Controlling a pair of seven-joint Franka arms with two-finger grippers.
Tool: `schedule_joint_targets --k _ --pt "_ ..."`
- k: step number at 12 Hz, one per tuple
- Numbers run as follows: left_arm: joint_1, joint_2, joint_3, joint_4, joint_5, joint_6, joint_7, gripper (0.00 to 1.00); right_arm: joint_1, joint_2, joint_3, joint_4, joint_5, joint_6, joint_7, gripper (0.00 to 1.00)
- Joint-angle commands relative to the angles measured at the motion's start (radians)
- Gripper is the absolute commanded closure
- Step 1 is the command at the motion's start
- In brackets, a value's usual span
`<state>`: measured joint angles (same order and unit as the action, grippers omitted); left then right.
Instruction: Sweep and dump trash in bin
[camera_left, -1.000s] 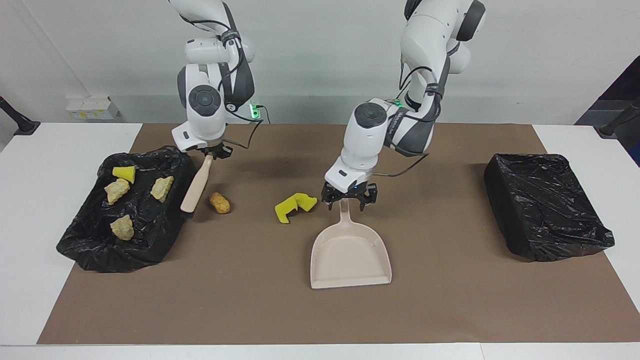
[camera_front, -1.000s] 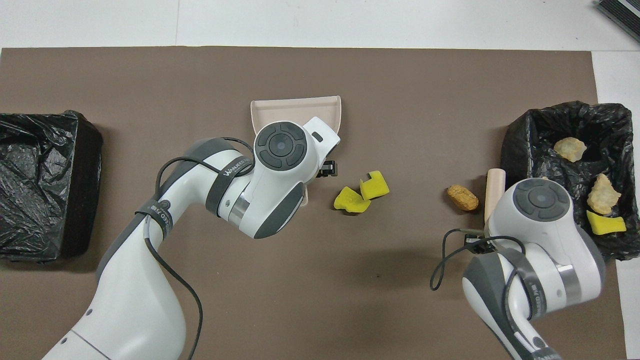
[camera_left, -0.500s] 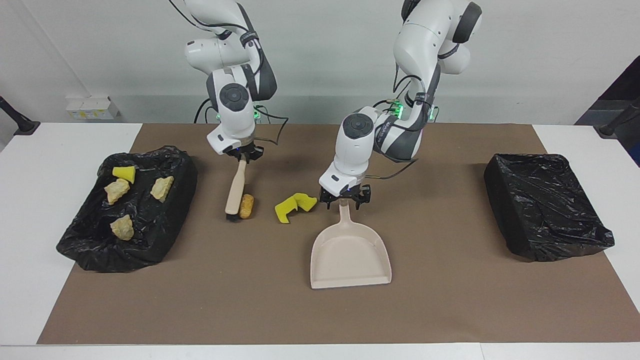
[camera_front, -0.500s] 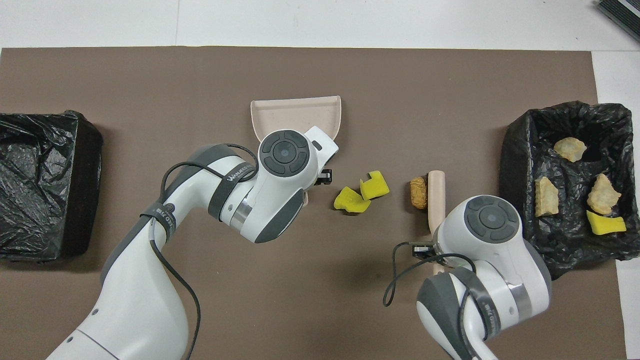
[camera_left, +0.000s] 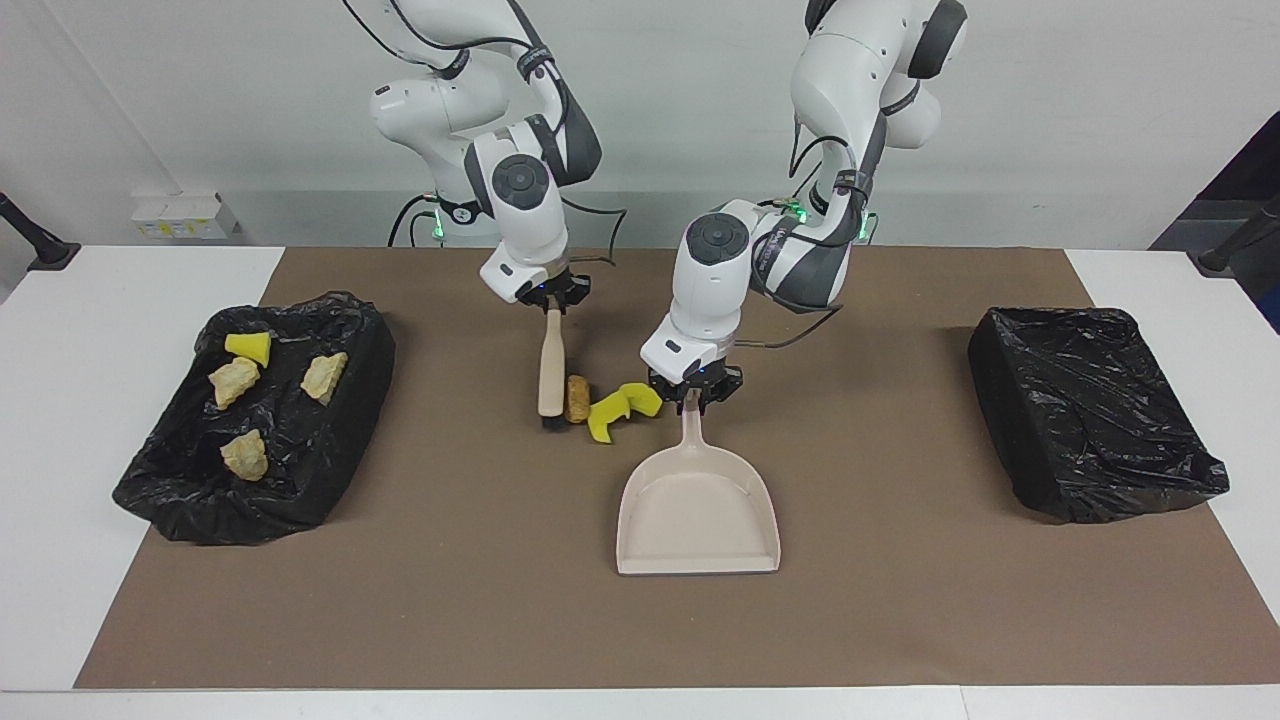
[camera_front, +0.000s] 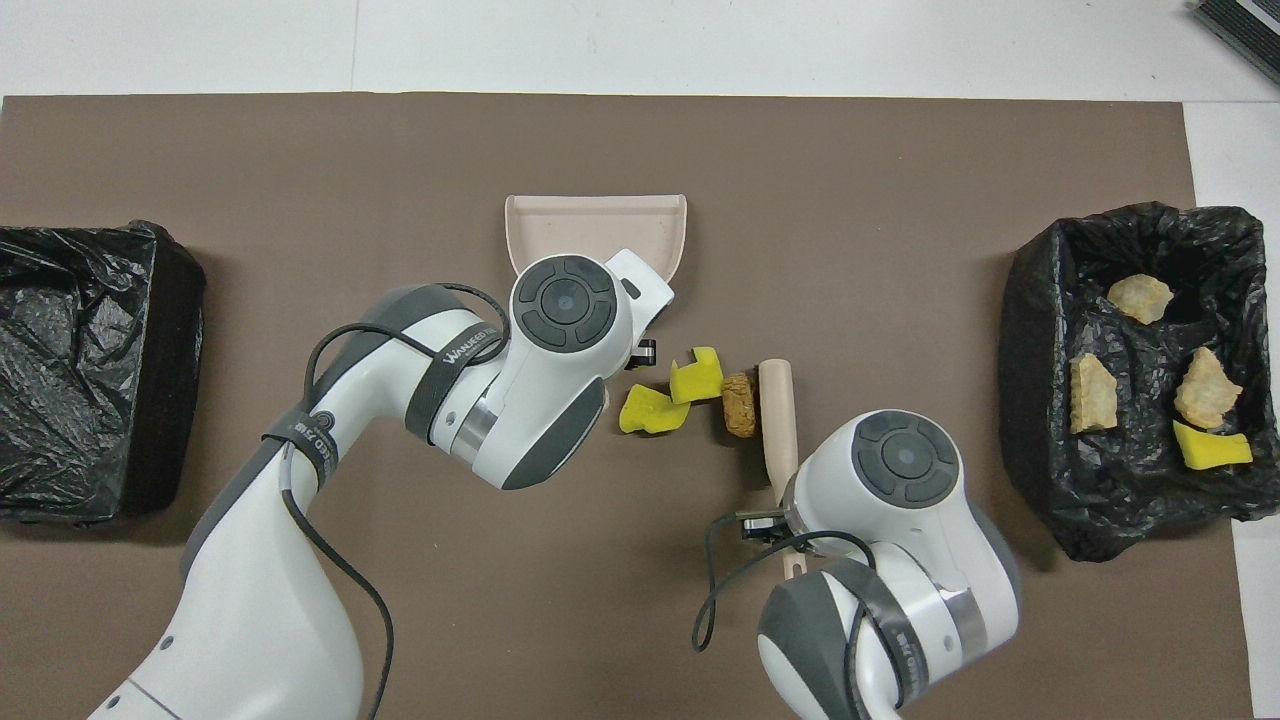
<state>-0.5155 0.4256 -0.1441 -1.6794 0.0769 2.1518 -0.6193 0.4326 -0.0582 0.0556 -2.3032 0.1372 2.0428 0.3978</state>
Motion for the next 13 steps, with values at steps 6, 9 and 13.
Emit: schedule_joint_targets --k 6,9,13 --pt "0.118 -0.183 0.020 -0.028 0.069 -0.148 0.451 1.00 -0.029 0.025 -0.011 0.165 -0.008 -0.160 -0.022 1.00" --pt "0.207 -0.308 0.020 -0.090 0.069 -0.268 0.798 1.00 -0.011 -0.009 -0.005 0.127 -0.010 -0.159 0.016 1.00" --pt "0.256 -0.452 0.020 -0.276 0.069 -0.260 1.190 1.00 -0.005 -0.072 -0.005 -0.002 -0.011 -0.147 -0.048 1.00"
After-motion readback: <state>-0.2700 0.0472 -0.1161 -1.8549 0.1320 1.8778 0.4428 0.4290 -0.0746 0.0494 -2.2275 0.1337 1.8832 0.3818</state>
